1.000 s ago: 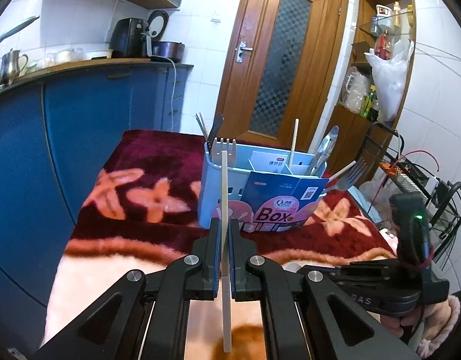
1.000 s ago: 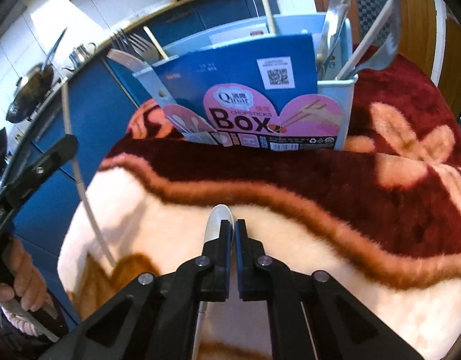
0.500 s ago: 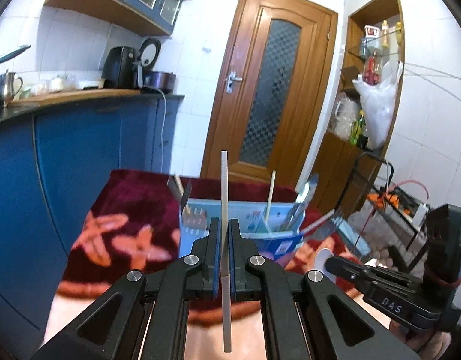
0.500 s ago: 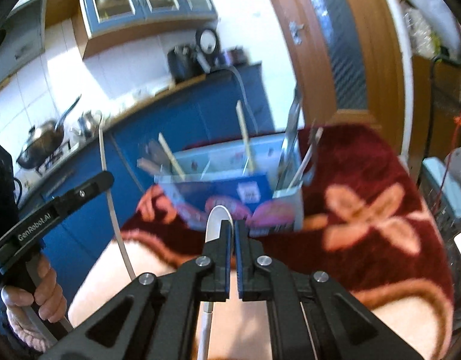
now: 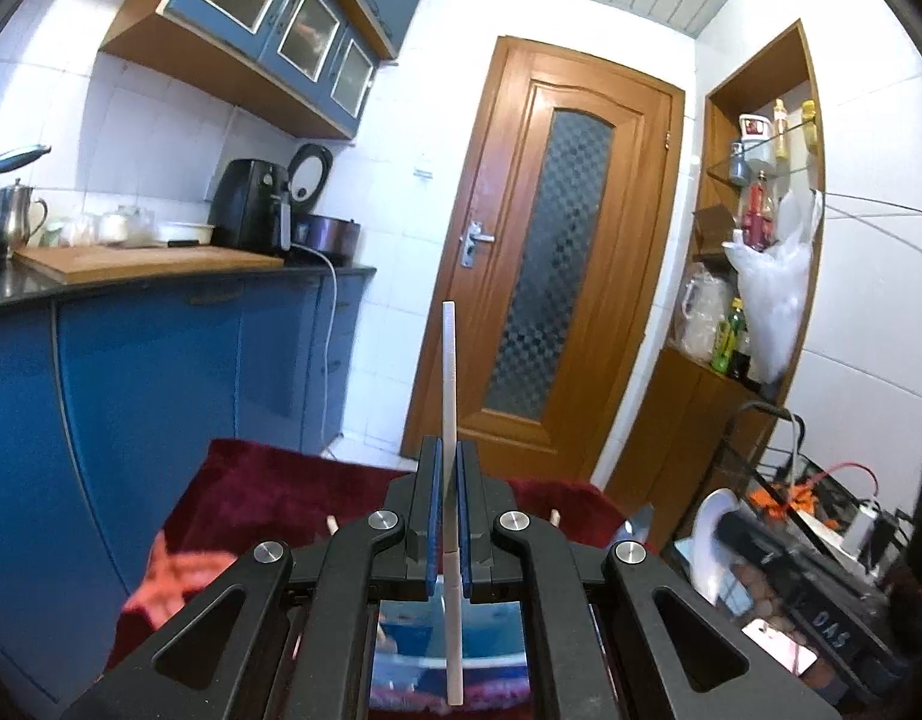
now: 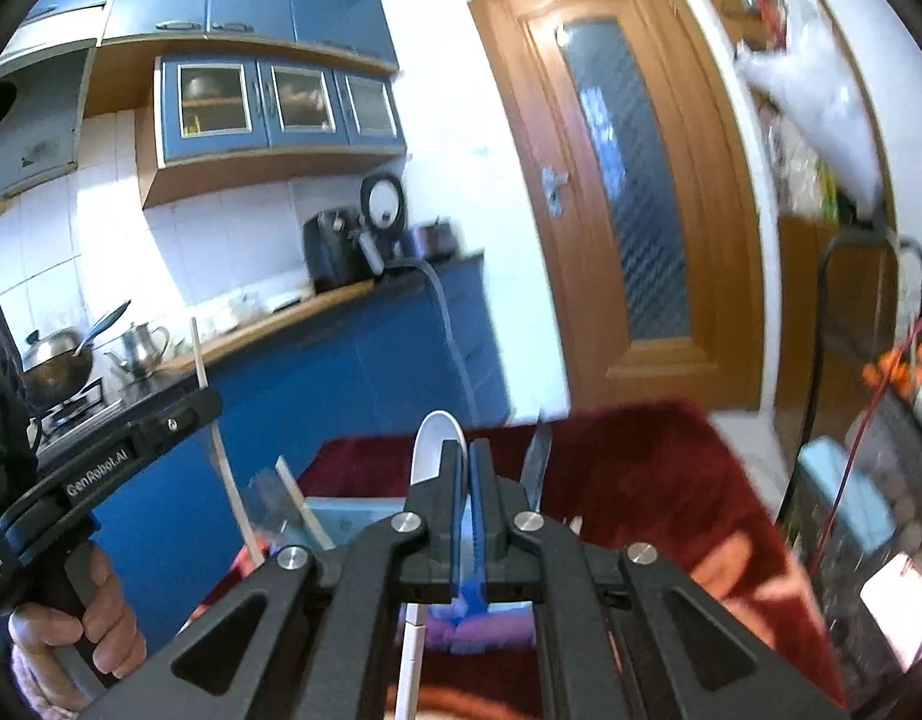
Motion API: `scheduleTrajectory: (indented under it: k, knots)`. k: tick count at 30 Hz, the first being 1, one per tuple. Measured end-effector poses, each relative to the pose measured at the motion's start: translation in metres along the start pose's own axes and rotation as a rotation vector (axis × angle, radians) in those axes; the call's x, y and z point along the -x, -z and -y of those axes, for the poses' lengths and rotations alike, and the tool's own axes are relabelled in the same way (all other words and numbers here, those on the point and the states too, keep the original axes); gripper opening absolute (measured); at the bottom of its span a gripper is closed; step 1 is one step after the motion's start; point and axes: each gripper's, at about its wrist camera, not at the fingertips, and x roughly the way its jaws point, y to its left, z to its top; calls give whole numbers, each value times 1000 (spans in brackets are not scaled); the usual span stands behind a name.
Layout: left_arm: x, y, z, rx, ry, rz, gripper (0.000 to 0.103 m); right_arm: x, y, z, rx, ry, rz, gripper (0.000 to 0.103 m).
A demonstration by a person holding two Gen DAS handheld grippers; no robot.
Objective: Organize utensils
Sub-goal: 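Lift the chopstick and the white spoon up over the caddy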
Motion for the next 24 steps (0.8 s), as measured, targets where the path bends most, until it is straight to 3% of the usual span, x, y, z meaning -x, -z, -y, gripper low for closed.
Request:
scheduleTrajectory:
  k: [7, 14, 24]
  knots:
    - [-25, 2, -1, -37, -45, 57, 5, -17, -18, -6, 34, 81, 106, 4]
    - [-53, 20, -9, -19, -52, 17, 5, -44, -20, -4, 44, 178, 159, 4]
    - [-64, 31, -18, -12, -58, -1, 4, -72, -14, -9, 67, 255, 209, 4]
